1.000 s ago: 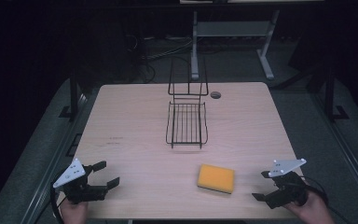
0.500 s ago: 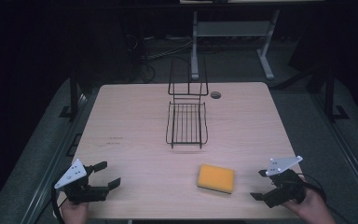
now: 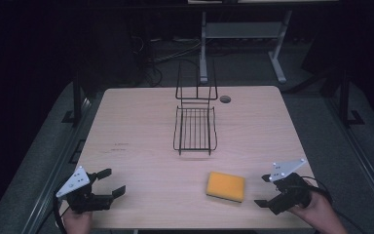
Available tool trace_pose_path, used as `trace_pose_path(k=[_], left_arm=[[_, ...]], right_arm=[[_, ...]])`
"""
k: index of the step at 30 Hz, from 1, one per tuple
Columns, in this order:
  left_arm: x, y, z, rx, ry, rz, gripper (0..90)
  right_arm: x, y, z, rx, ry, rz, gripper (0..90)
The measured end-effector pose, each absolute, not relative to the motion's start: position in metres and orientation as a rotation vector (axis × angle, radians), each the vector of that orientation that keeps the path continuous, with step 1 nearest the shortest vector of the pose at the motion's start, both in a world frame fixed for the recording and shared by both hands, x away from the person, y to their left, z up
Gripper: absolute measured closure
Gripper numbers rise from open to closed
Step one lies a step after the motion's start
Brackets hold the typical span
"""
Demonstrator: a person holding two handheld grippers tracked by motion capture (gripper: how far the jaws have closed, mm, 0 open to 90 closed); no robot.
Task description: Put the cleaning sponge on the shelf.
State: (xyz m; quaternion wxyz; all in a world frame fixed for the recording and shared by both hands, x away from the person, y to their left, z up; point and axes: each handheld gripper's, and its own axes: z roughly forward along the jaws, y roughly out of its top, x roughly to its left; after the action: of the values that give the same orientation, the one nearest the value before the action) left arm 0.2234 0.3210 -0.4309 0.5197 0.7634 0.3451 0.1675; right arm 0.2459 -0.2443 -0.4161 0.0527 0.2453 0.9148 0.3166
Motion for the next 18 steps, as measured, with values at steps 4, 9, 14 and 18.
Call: trace_pose_path(k=[4,9,14,18], left_arm=[[0.224,0.324,-0.431,1.822,0.833,0.394,14.0],[0.225,0.324,-0.432,1.819,0.838,0.385,14.0],[0.224,0.32,-0.431,1.834,0.826,0.386,14.0],[0.224,0.318,-0.431,1.844,0.819,0.39,14.1]], right_arm=[[0.251,-0.234,-0.416,0.722,2.82,0.947,15.0],[0.258,-0.224,-0.415,0.69,2.846,0.932,14.9],[0.262,-0.214,-0.412,0.655,2.861,0.932,14.9],[0.265,-0.207,-0.413,0.636,2.88,0.918,14.9]])
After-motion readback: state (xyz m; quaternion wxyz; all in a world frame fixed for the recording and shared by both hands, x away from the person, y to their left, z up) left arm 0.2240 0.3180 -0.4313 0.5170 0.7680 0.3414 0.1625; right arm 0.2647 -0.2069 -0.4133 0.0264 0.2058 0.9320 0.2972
